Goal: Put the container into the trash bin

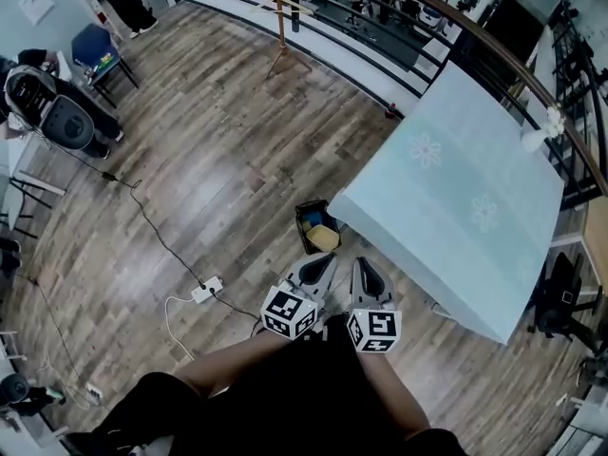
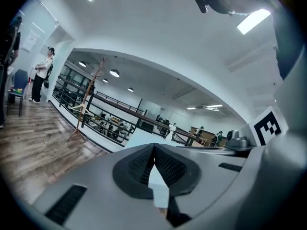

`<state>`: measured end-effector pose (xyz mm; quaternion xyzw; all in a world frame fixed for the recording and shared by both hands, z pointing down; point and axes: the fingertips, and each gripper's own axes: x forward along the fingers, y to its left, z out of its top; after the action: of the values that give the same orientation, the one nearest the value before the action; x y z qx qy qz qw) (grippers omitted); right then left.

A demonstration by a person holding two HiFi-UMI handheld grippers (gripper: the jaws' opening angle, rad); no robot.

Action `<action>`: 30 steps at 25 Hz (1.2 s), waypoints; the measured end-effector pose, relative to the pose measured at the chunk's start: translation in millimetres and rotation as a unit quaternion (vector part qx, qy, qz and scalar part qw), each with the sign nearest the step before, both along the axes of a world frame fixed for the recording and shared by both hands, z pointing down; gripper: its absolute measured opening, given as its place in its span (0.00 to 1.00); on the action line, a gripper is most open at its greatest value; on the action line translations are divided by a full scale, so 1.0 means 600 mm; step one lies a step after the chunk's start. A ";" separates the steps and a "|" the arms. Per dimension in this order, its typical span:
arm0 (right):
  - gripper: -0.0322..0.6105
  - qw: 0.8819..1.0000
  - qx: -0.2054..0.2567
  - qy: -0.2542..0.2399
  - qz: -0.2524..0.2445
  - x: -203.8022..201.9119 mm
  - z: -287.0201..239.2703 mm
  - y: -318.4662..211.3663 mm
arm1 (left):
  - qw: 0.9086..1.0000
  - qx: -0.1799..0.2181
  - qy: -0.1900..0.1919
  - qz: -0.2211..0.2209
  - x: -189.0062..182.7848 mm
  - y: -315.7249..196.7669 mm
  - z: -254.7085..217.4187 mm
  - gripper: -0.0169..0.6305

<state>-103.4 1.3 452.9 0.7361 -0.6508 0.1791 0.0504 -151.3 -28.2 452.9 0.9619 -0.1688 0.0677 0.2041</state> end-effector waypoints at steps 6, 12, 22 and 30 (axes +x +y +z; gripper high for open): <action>0.12 0.997 0.061 0.035 0.021 0.075 -0.091 0.045 | 0.998 0.048 0.027 -0.011 0.065 0.042 -0.084 0.05; 0.12 0.994 0.083 0.052 0.055 0.172 -0.122 0.114 | 0.994 0.099 0.052 0.005 0.172 0.107 -0.132 0.05; 0.11 0.980 0.067 0.081 0.169 0.360 -0.116 0.277 | 0.986 0.101 0.079 0.107 0.380 0.238 -0.126 0.05; 0.11 0.958 0.059 0.086 0.266 0.463 -0.115 0.420 | 0.970 0.100 0.085 0.204 0.505 0.376 -0.129 0.05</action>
<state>174.3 253.2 383.7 0.8969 -0.4343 0.0828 0.0135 151.7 197.2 375.7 0.9938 0.0435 0.0085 0.1024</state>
